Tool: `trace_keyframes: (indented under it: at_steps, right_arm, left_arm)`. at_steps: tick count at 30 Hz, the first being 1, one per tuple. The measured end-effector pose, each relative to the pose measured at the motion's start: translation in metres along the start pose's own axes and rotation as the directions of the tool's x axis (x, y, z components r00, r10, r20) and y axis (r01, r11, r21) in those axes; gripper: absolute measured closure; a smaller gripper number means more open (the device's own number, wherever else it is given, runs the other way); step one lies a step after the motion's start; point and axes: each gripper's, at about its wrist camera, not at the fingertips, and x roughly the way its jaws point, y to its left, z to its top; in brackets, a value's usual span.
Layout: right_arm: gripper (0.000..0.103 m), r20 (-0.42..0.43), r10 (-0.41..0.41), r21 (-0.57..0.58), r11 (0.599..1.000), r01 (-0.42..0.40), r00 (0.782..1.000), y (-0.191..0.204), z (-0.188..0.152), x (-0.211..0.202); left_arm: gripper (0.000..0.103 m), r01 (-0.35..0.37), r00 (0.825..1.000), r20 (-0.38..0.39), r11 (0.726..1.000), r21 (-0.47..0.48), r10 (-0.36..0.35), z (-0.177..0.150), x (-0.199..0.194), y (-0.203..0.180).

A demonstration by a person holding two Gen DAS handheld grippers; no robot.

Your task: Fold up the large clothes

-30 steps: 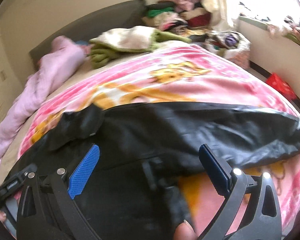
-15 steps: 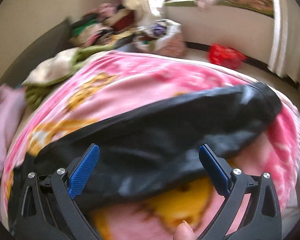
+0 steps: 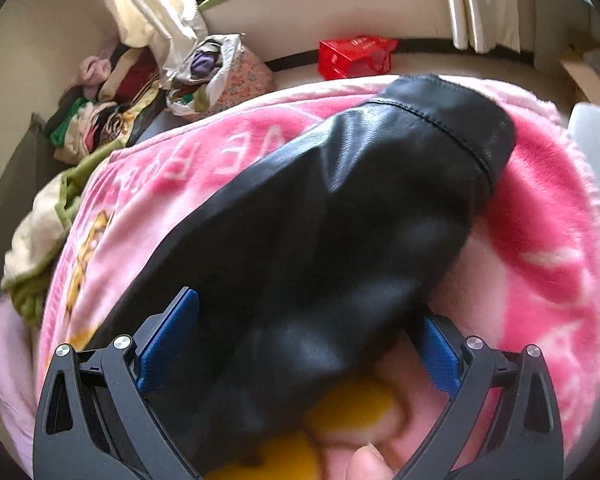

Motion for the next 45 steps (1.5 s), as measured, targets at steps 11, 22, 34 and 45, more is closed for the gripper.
trace_keyframes:
  at_steps: [11, 22, 34, 45]
  right_arm:
    - [0.088, 0.108, 0.286, 0.172, 0.938, -0.301, 0.952, -0.02, 0.033, -0.004]
    - [0.095, 0.134, 0.573, -0.25, 0.809, -0.532, 0.808, 0.102, 0.02, -0.118]
    - [0.096, -0.11, 0.753, -0.564, 0.49, -0.665, 0.649, 0.235, -0.092, -0.188]
    - [0.096, -0.4, 0.738, -0.704, 0.132, -0.698, 0.543, 0.299, -0.241, -0.22]
  left_arm:
    - [0.009, 0.01, 0.999, 0.044, 0.999, -0.041, -0.008, 0.02, -0.022, 0.024]
    - [0.009, 0.076, 0.995, 0.076, 0.991, -0.108, -0.068, 0.042, -0.067, 0.054]
    - [0.009, 0.188, 0.978, 0.112, 0.972, -0.143, -0.173, 0.051, -0.103, 0.096]
    - [0.009, 0.433, 0.898, 0.194, 0.868, -0.243, -0.394, 0.054, -0.117, 0.135]
